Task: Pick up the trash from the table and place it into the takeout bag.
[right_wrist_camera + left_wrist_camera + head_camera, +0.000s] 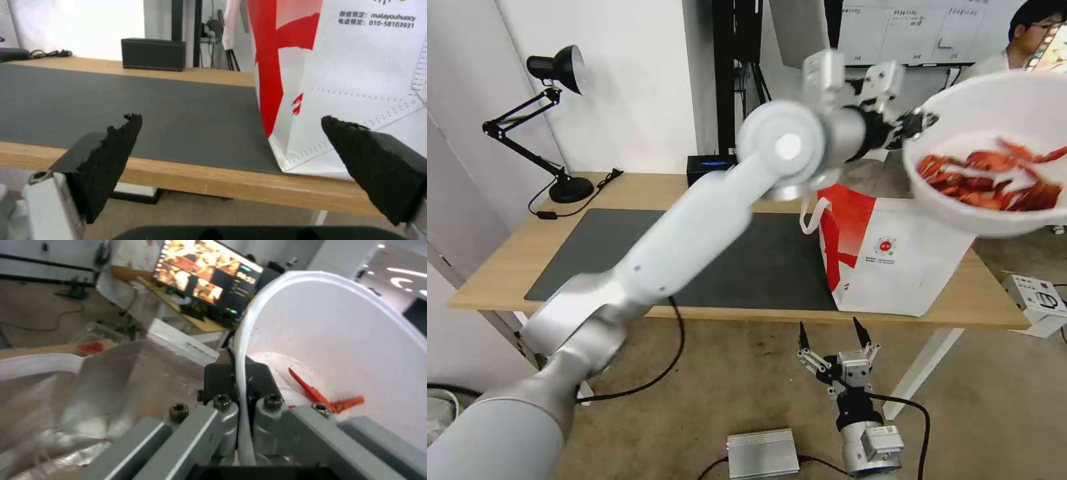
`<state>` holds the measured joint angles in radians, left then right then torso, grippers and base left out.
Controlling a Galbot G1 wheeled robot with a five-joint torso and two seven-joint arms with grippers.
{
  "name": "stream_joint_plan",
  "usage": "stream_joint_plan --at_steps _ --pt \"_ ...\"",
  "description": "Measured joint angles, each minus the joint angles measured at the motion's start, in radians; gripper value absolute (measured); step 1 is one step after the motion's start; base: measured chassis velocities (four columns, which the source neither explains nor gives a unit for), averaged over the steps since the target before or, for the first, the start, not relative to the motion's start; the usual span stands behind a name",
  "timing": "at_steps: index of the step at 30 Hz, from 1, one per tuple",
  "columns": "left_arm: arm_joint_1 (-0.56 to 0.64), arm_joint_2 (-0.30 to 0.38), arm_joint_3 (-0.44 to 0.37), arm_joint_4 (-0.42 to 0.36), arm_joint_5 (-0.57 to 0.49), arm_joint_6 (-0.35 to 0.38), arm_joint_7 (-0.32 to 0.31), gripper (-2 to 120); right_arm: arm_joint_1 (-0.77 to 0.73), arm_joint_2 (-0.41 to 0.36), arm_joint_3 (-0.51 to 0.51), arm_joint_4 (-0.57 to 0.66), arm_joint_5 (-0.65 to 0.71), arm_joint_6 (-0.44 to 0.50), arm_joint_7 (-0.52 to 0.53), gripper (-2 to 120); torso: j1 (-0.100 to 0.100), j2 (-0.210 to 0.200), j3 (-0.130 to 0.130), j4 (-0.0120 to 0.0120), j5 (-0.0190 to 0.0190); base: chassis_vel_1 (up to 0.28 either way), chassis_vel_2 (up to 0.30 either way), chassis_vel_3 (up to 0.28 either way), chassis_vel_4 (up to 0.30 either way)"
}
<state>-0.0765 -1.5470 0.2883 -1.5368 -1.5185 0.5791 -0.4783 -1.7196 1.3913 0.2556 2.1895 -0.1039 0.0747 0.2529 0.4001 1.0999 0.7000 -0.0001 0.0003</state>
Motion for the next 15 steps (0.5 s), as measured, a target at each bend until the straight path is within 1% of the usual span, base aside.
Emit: stream_joint_plan --at_steps 2,3,6,7,10,12,14,15 --pt "0.000 -0.023 0.000 0.039 0.028 -0.013 -0.004 0 0.000 0.000 0.000 0.000 0.000 0.000 0.000 100 0.000 0.000 0.000 0.0000 -0.0002 0.000 0.000 0.000 0.000" --pt "0.000 -0.023 0.000 0.039 0.028 -0.013 -0.004 0 0.000 0.000 0.000 0.000 0.000 0.000 0.000 100 0.000 0.000 0.000 0.0000 -0.0002 0.000 0.000 0.000 0.000" --pt "-0.004 -0.051 0.000 0.101 0.058 -0.047 -0.029 0 0.000 0.000 0.000 0.000 0.000 0.000 0.000 100 0.000 0.000 0.000 -0.0002 -0.0002 0.000 0.000 0.000 0.000" --pt "-0.004 -0.051 0.000 0.101 0.058 -0.047 -0.029 0 0.000 0.000 0.000 0.000 0.000 0.000 0.000 100 0.000 0.000 0.000 -0.0002 -0.0002 0.000 0.000 0.000 0.000" --pt "-0.018 -0.053 0.009 0.141 0.066 -0.088 -0.073 0 0.000 0.000 0.000 0.000 0.000 0.000 0.000 100 0.000 0.000 0.000 0.0002 -0.0003 0.000 0.000 0.000 0.000" --pt "-0.021 -0.053 0.011 0.147 0.066 -0.094 -0.084 0 0.000 0.000 0.000 0.000 0.000 0.000 0.000 100 0.000 0.000 0.000 0.0001 -0.0003 0.000 0.000 0.000 0.000" --pt "-0.032 -0.053 0.018 0.169 0.066 -0.126 -0.133 0 0.000 0.000 0.000 0.000 0.000 0.000 0.000 100 0.000 0.000 0.000 0.0002 -0.0004 0.000 0.000 0.000 0.000" --pt "-0.032 -0.053 0.018 0.169 0.066 -0.126 -0.133 0 0.000 0.000 0.000 0.000 0.000 0.000 0.000 100 0.000 0.000 0.000 0.0002 -0.0004 0.000 0.000 0.000 0.000"
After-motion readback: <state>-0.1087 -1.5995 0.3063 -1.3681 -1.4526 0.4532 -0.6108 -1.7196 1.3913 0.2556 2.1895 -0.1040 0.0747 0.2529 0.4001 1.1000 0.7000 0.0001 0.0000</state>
